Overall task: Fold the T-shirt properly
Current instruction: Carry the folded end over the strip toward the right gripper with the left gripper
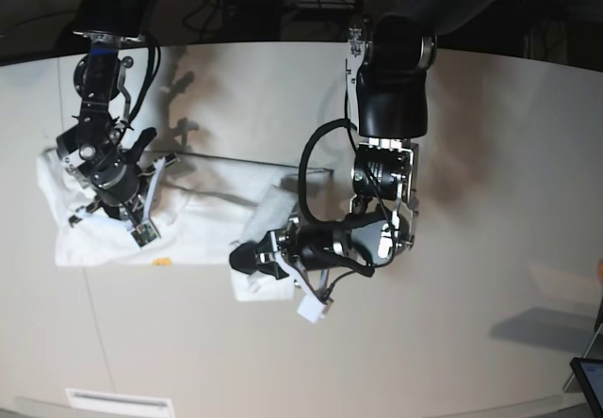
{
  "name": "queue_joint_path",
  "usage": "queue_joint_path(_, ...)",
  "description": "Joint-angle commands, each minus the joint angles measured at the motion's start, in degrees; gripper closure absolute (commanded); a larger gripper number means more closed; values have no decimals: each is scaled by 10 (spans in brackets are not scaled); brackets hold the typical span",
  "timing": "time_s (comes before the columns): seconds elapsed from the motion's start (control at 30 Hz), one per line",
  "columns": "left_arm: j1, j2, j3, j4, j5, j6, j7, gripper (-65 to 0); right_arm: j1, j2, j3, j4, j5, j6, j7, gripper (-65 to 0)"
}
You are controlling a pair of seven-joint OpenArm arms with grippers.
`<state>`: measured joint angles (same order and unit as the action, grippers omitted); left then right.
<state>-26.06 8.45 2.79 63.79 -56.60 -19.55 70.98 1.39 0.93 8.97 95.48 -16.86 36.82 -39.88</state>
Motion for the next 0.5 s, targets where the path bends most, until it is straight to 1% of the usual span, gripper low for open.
queue_joint_path(0.0,-20,6,2,-3,-16,-4,-4,0,11,3,0,13,2,-3,12,-1)
queue_joint_path(0.1,-24,6,7,-13,-16,-5,-4,0,11,3,0,13,2,-3,12,-1)
queue_joint_path(0.27,-31,6,52,-15,-19,-5,-10,0,11,3,0,13,2,-3,12,-1)
queue_joint_path(0.37,-31,6,72,-16,-20,-5,-55,0,10,3,0,13,2,-3,12,-1)
queue_joint_path(0.47,-32,6,100,-16,-20,-5,-80,0,10,3,0,13,2,-3,12,-1)
